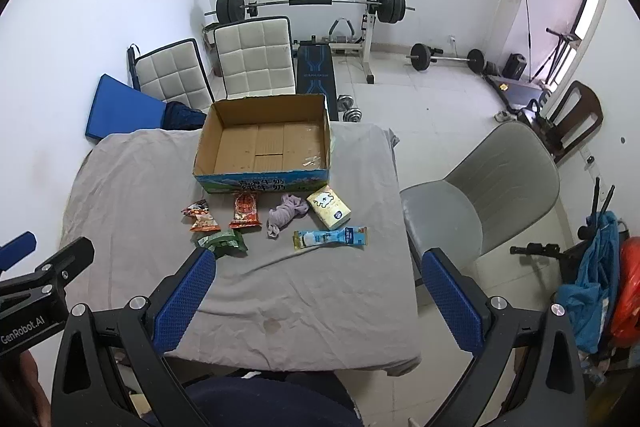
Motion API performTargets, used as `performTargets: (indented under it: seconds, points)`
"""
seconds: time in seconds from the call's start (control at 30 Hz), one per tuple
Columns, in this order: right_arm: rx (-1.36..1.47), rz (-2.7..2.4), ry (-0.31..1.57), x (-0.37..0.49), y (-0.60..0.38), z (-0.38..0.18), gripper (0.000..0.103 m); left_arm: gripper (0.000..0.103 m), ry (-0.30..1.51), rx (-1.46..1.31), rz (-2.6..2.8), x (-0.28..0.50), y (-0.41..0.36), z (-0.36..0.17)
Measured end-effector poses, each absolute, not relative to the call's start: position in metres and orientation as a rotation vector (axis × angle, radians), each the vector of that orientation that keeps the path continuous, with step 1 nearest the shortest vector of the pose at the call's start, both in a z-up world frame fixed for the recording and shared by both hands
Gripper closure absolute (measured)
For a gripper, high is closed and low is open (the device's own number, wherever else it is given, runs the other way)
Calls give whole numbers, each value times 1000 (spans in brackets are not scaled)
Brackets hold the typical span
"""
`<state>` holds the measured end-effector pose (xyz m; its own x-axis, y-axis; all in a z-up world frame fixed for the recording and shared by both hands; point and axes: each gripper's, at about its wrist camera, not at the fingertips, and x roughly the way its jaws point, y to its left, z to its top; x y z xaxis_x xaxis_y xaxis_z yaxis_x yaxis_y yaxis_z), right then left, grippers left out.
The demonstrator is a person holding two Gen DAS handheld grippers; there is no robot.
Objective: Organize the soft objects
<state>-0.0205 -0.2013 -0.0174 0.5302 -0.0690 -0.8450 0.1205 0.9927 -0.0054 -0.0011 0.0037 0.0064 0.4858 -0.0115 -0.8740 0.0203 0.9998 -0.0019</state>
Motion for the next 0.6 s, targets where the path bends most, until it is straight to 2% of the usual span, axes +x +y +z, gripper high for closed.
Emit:
performTargets:
  seconds: [0.6]
  points:
    - [22, -106, 957, -22, -192, -4, 0, 0, 1020, -11, 3, -6, 9, 16]
